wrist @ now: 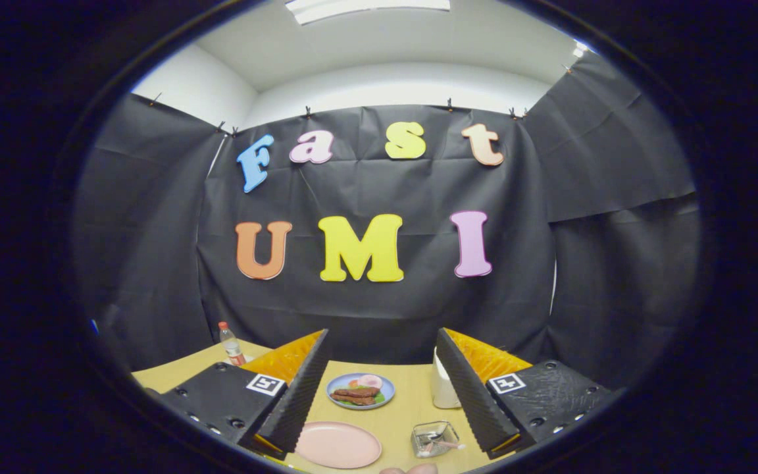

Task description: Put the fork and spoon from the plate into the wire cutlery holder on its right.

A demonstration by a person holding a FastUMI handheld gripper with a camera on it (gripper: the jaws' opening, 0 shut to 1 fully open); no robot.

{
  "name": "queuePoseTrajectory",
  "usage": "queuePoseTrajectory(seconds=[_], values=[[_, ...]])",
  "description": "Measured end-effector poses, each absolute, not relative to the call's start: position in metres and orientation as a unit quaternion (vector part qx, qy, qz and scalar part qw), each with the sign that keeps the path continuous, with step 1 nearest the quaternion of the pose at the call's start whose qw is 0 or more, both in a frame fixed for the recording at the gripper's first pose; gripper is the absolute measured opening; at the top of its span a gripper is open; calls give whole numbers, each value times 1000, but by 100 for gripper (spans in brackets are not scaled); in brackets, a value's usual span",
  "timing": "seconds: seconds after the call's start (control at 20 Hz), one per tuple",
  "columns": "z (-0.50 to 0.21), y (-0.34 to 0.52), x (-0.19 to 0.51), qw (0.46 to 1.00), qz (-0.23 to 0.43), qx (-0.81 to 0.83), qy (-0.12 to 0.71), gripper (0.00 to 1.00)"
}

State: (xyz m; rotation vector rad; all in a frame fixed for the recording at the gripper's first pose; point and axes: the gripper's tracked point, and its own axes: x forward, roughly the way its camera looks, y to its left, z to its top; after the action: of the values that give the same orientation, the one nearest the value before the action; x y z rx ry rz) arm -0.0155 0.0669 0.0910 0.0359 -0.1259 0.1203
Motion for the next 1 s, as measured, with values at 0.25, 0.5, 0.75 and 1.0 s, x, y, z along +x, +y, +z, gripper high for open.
queuePoseTrajectory(seconds=[0.25,0.5,0.75,1.0], values=[[93,71,-19,995,65,19,-68,96],[97,73,-21,995,67,17,-75,96],[102,78,-25,994,72,8,-86,96],[108,83,-28,992,75,3,-98,96]])
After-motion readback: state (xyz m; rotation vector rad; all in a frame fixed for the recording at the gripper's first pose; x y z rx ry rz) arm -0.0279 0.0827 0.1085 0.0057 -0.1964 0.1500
